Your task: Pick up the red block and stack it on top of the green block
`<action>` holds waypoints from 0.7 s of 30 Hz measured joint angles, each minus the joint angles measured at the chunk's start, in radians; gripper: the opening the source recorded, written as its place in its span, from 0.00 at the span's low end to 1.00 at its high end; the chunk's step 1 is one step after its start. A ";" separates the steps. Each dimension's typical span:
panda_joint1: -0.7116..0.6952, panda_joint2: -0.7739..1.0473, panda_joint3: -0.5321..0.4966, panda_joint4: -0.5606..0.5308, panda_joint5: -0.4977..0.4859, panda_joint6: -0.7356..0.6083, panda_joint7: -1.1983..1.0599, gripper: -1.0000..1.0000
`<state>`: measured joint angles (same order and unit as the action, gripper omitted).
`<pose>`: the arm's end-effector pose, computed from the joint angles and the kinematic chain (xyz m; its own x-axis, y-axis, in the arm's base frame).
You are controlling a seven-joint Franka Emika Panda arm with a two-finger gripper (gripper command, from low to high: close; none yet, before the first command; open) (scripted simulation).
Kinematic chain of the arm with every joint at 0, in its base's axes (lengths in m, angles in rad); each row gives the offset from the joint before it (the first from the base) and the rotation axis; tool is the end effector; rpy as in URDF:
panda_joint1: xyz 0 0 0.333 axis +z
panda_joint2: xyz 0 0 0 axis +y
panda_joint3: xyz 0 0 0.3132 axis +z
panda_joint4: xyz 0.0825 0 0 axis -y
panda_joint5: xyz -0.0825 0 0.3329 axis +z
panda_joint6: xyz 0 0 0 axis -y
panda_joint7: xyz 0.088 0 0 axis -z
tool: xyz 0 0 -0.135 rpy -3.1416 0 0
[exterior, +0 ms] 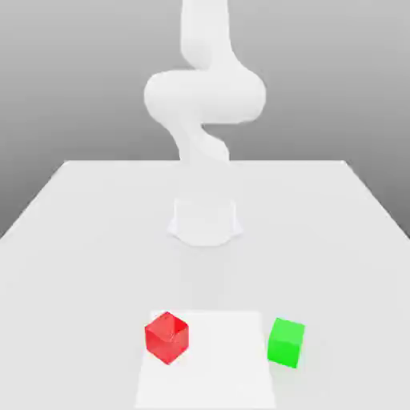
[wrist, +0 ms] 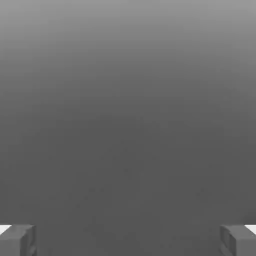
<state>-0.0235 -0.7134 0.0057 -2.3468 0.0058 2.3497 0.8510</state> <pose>0.3498 -0.0054 0.6413 0.4824 -0.7624 0.4313 -0.5799 -0.6470 -0.4951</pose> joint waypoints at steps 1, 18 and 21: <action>-0.011 0.042 0.003 -0.022 0.003 0.024 0.024 0.50; -0.146 0.664 0.020 -0.351 -0.004 0.378 0.422 0.50; -0.151 0.772 0.012 -0.383 -0.009 0.451 0.472 0.50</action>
<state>-0.1746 0.0589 0.0181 -2.7300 -0.0032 2.8003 1.3225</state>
